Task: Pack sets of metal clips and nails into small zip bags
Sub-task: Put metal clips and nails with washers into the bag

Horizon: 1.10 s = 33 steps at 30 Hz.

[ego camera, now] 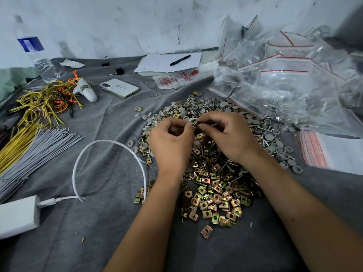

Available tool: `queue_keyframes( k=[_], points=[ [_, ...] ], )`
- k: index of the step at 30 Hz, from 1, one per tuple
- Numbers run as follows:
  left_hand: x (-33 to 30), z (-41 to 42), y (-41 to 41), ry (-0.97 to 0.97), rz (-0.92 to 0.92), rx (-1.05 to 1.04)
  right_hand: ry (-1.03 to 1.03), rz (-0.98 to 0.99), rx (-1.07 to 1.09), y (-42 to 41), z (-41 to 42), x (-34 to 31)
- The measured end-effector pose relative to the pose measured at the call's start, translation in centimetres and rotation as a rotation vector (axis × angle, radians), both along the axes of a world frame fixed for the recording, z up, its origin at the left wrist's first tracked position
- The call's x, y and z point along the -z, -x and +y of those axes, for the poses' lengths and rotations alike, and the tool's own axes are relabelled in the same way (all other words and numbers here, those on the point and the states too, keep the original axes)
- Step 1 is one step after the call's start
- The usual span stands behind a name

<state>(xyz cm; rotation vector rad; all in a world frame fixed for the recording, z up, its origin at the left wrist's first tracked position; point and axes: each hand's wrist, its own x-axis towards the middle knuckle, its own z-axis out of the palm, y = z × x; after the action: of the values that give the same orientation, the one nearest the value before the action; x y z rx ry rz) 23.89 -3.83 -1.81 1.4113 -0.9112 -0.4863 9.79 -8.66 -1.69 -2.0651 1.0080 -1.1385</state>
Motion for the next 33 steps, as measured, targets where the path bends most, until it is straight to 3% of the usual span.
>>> queue_keyframes(
  k=[14, 20, 22, 27, 33],
  points=[
    [0.1, -0.1, 0.3, 0.052, 0.005, -0.030, 0.045, 0.003, 0.030, -0.1, 0.3, -0.2],
    [0.2, -0.2, 0.2, 0.079, 0.070, -0.042, -0.012, -0.104, 0.100, 0.5, -0.2, -0.3],
    [0.3, -0.2, 0.1, 0.092, 0.086, -0.065, 0.066, 0.033, 0.170, 1.1, -0.4, -0.5],
    [0.2, -0.2, -0.3, 0.142, 0.110, -0.145, 0.079, 0.607, 0.135, 1.9, -0.8, -0.4],
    [0.3, -0.3, -0.5, 0.151, 0.117, -0.152, 0.033, 0.680, 0.100, 1.5, -0.6, -0.6]
  ],
)
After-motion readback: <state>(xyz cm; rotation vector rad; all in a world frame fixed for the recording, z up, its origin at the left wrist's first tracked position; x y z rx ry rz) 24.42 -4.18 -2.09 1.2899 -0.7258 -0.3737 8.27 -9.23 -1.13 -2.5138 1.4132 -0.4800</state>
